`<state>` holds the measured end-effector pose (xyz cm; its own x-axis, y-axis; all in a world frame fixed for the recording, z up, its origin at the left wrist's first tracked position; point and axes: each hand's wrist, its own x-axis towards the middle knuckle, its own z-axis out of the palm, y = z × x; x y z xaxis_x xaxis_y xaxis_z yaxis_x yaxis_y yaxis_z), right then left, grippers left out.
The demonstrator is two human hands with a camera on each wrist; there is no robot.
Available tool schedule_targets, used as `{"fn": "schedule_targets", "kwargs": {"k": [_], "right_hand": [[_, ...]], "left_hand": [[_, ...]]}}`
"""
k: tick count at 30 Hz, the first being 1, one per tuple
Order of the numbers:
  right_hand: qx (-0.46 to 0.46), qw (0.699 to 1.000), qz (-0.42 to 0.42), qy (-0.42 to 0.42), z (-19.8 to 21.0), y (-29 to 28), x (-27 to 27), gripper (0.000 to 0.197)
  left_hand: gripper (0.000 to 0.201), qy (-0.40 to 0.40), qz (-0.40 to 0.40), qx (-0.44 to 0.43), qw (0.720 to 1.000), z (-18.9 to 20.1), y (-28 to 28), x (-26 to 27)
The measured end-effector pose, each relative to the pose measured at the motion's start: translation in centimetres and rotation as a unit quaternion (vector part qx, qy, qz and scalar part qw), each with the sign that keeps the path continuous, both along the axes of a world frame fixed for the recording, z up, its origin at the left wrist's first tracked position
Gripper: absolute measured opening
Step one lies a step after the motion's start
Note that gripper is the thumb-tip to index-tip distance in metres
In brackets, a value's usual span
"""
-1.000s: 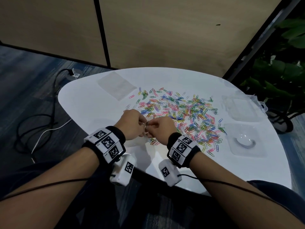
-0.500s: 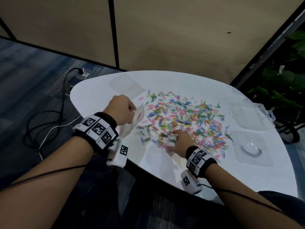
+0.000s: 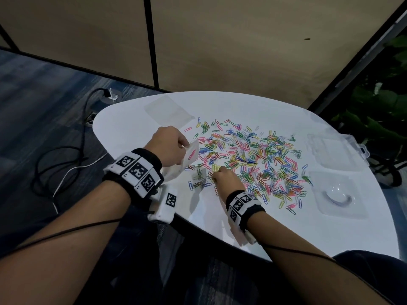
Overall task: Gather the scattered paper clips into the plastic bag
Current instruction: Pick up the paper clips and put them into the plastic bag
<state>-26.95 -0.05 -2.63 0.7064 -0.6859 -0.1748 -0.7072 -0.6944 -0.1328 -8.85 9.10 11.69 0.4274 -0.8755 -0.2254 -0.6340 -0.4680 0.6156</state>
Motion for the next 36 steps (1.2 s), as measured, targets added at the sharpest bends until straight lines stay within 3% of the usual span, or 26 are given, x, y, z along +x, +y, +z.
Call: {"fn": "schedule_targets", "kwargs": {"k": [3,6,8,12,13,15,17,18,22,25,27,29,32,33,34,36], "right_hand": [[0.068,0.993,-0.082,-0.045,1.2,-1.5,-0.7,0.018],[0.167,0.951,-0.215,-0.143,3.1,-3.0,-1.8,0.010],[0.263,0.891,-0.282,-0.239,4.8,-3.5,-2.3,0.005],[0.466,0.711,-0.301,-0.433,8.4,-3.5,-1.3,0.014],[0.497,0.686,-0.287,-0.447,9.3,-3.2,-0.7,0.018],[0.529,0.674,-0.259,-0.445,10.5,-2.1,0.7,0.018],[0.527,0.691,-0.248,-0.429,10.4,-1.3,1.9,0.008],[0.507,0.712,-0.245,-0.419,10.2,-1.0,2.4,0.006],[0.316,0.872,-0.189,-0.324,9.5,-0.6,3.7,0.010],[0.213,0.945,-0.084,-0.234,10.3,-0.2,4.3,0.011],[0.205,0.961,-0.032,-0.182,11.0,-0.1,4.4,0.016],[0.253,0.946,-0.040,-0.198,11.4,-0.5,4.0,0.020],[0.329,0.859,-0.167,-0.355,11.2,-1.4,2.9,0.024],[0.313,0.849,-0.196,-0.378,10.5,-1.7,2.6,0.024],[0.277,0.868,-0.205,-0.358,9.4,-2.0,2.5,0.024],[0.215,0.937,-0.154,-0.229,6.9,-1.9,2.3,0.026]], "left_hand": [[0.033,0.007,-0.003,0.003,1.000,-0.1,-0.3,-0.3],[0.034,0.006,-0.012,0.006,1.000,-0.2,-0.6,-0.8],[0.034,0.008,-0.014,0.006,1.000,-0.3,-0.8,-1.1],[0.031,0.008,-0.019,0.013,1.000,-0.9,-1.2,-1.6],[0.031,0.009,-0.019,0.013,1.000,-1.1,-1.4,-1.7],[0.030,0.012,-0.015,0.008,1.000,-1.3,-1.7,-1.9],[0.027,0.009,-0.019,0.004,1.000,-1.4,-1.8,-2.0],[0.026,0.006,-0.024,0.002,1.000,-1.4,-1.8,-2.0],[0.028,0.013,-0.012,-0.010,1.000,-1.4,-1.8,-1.9],[0.027,0.016,-0.017,-0.010,1.000,-1.3,-1.6,-1.7],[0.028,0.016,-0.013,-0.011,1.000,-1.3,-1.5,-1.4],[0.030,0.014,-0.006,-0.011,1.000,-1.3,-1.4,-1.1],[0.032,0.008,0.003,-0.012,1.000,-1.1,-1.2,-0.8],[0.031,0.006,0.008,-0.013,1.000,-1.0,-1.2,-0.6],[0.031,0.004,0.012,-0.015,1.000,-0.9,-1.2,-0.5],[0.031,0.001,0.013,-0.016,1.000,-0.7,-1.1,-0.3]]}}
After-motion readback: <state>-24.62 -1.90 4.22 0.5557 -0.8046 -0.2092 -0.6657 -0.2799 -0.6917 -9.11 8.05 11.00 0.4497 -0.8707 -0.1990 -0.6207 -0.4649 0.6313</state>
